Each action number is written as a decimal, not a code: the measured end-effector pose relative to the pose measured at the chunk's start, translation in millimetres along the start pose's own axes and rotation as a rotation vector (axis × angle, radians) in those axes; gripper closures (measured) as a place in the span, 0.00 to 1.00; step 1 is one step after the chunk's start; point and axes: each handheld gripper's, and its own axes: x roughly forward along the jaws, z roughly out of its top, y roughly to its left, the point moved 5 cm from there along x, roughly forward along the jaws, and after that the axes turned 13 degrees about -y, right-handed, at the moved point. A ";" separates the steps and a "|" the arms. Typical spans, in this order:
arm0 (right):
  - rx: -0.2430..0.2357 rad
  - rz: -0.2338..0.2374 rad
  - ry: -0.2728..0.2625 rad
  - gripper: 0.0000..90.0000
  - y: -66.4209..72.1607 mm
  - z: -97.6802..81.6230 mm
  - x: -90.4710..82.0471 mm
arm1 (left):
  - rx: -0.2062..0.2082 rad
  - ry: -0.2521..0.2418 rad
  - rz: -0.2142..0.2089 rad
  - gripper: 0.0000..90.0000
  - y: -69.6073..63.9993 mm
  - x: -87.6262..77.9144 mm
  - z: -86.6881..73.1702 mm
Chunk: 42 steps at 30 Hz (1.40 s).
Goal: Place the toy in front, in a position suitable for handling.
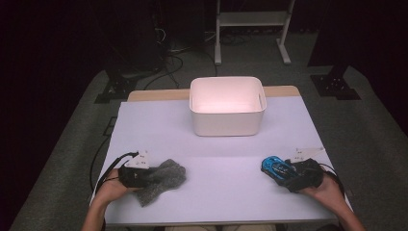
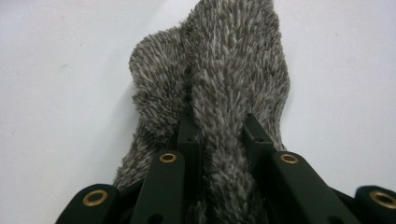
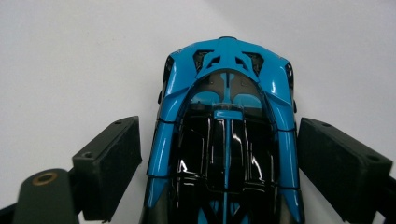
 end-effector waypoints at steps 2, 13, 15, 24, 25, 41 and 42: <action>0.006 0.002 0.006 0.16 -0.4 -0.8 0.0 | 0.000 0.000 0.000 0.82 0.0 0.1 0.0; -0.002 -0.023 0.034 0.15 2.3 -5.4 4.5 | 0.008 0.008 -0.005 0.82 -0.3 0.0 0.9; 0.000 -0.026 0.033 0.17 2.3 -5.5 4.0 | 0.008 0.009 -0.004 0.82 -0.2 0.2 1.1; -0.006 -0.030 0.034 0.19 3.3 -5.2 3.4 | 0.005 0.012 -0.009 0.82 -0.7 0.9 1.4; -0.004 -0.027 0.030 0.19 3.2 -5.5 3.2 | 0.003 0.012 -0.010 0.82 -0.7 1.0 1.4; -0.007 0.018 -0.008 0.19 -0.2 -9.5 -4.1 | 0.001 0.022 -0.018 0.82 0.6 1.9 3.1; -0.007 0.018 -0.008 0.19 -0.2 -9.5 -4.1 | 0.000 0.022 -0.019 0.82 0.3 2.2 3.4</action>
